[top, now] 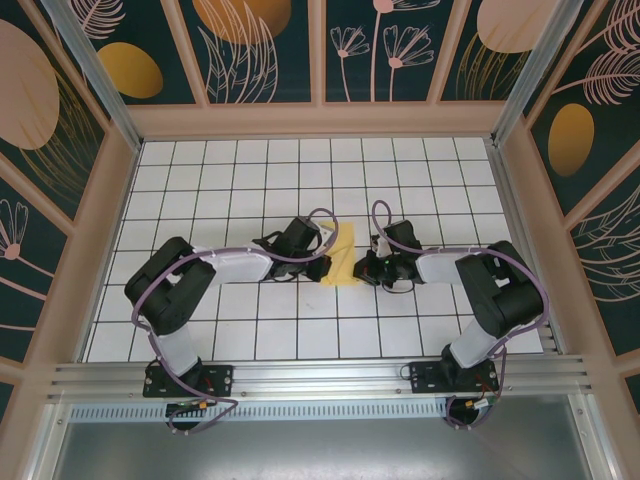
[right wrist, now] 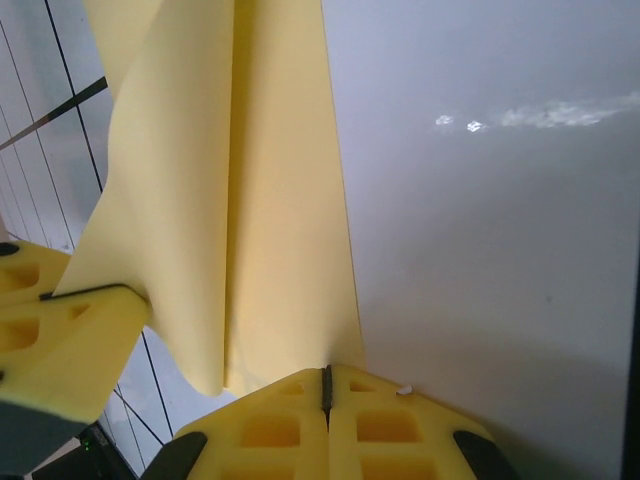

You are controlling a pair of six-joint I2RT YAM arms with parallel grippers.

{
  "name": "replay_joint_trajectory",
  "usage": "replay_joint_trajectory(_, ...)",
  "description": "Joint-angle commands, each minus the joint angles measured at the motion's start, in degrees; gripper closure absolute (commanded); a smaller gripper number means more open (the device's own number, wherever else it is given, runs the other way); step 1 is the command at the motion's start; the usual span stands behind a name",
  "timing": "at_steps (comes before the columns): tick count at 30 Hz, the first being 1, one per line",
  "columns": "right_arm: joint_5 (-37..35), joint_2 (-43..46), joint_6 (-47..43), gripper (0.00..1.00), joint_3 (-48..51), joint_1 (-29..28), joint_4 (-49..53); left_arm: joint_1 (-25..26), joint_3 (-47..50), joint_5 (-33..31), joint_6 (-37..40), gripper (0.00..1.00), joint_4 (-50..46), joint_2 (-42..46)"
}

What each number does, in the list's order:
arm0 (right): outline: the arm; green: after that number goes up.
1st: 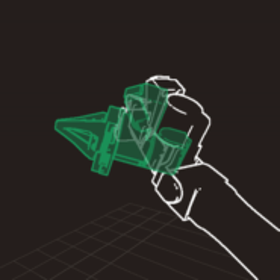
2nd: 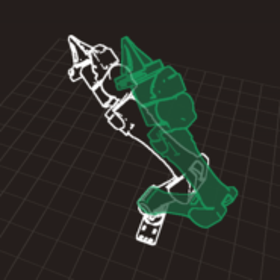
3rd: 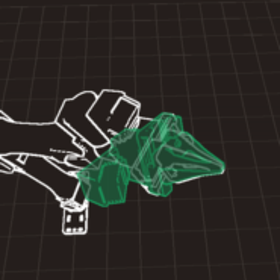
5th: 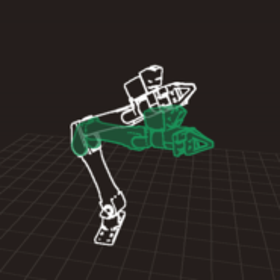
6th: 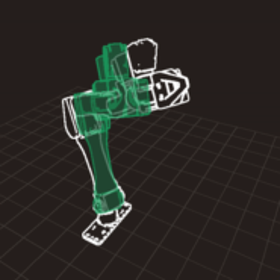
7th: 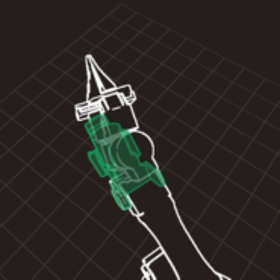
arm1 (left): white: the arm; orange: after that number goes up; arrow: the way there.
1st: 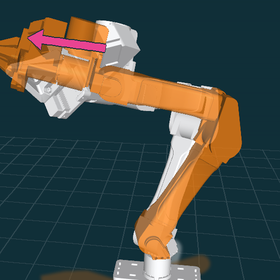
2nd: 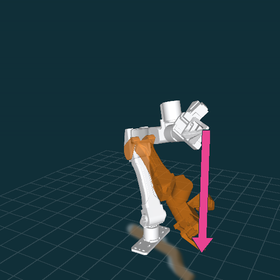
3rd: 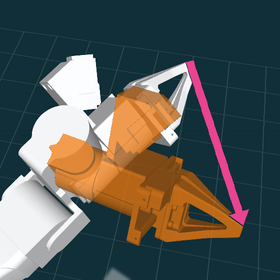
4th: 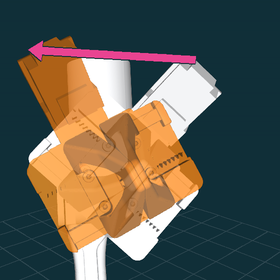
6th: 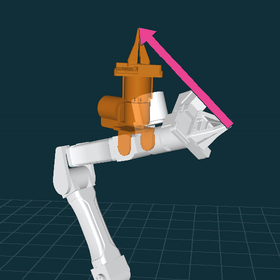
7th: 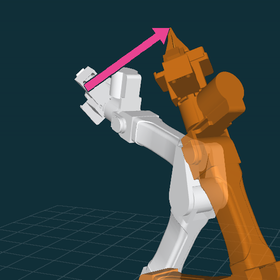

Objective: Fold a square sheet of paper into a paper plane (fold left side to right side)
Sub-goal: Fold the triangle a second time at the center of the table.

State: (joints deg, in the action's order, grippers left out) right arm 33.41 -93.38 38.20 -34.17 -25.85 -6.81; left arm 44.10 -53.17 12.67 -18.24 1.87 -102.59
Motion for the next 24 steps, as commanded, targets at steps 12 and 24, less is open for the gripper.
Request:
replay_joint_trajectory(12,-3.9,-3.0,-1.6,0.98,0.9,-0.9,5.7,-1.0,-4.6,-1.6,3.1,1.00,-2.1,-3.8)
replay_joint_trajectory(24,-4.0,-3.2,-1.7,0.98,1.0,-0.9,6.0,-1.7,-5.0,-2.2,3.3,1.00,-2.2,-4.4)
